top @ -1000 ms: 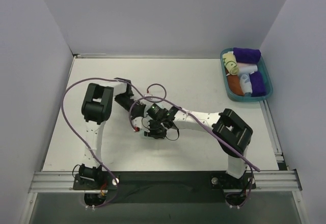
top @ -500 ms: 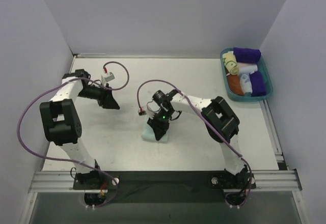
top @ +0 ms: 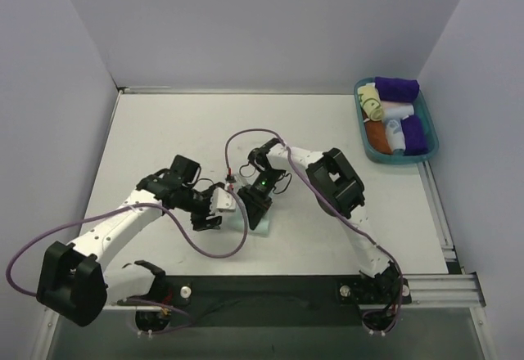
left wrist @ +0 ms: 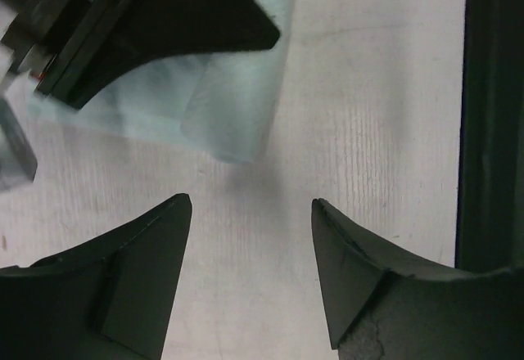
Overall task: Roll the towels
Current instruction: Roll the towel
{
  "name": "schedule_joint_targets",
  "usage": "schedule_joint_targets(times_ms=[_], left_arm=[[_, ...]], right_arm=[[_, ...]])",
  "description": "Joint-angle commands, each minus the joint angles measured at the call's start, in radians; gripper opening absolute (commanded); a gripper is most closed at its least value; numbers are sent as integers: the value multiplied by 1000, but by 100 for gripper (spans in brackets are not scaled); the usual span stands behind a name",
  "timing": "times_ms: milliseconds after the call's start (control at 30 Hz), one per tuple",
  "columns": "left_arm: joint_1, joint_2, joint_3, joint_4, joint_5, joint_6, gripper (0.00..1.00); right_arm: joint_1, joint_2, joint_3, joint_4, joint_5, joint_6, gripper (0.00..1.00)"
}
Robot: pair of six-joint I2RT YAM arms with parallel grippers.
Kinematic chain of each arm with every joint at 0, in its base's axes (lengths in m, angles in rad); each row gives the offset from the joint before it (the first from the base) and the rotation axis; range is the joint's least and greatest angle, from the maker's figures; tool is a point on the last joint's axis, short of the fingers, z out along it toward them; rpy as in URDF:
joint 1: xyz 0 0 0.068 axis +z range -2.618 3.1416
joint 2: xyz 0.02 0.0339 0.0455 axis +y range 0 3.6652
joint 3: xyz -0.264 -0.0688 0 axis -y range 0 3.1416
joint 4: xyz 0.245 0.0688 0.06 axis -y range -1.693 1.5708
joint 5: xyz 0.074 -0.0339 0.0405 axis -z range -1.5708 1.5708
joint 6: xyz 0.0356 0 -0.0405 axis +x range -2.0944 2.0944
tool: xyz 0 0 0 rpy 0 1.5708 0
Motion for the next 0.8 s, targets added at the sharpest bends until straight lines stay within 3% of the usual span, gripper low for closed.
schedule_joint_targets(times_ms=[0, 233, 500, 633, 733, 767], left_arm=[[-197, -80, -57, 202, -179, 58, 72], [-377, 31, -102, 376, -280, 70, 69], [-470, 148, -185, 509, -391, 63, 61], [-495, 229, -151, 428, -421, 27, 23], [-484, 242, -120, 332, -415, -3, 10], [-477, 240, -112, 281, -383, -11, 8]], right_arm=[[-1, 65, 30, -113, 45, -47, 0], [-12, 87, 58, -143, 37, -56, 0], [-21, 98, 81, -149, 45, -58, 3], [-27, 85, 85, -150, 57, -52, 10], [-58, 46, 98, -147, 66, -20, 22], [-79, 11, 104, -147, 74, -9, 31]])
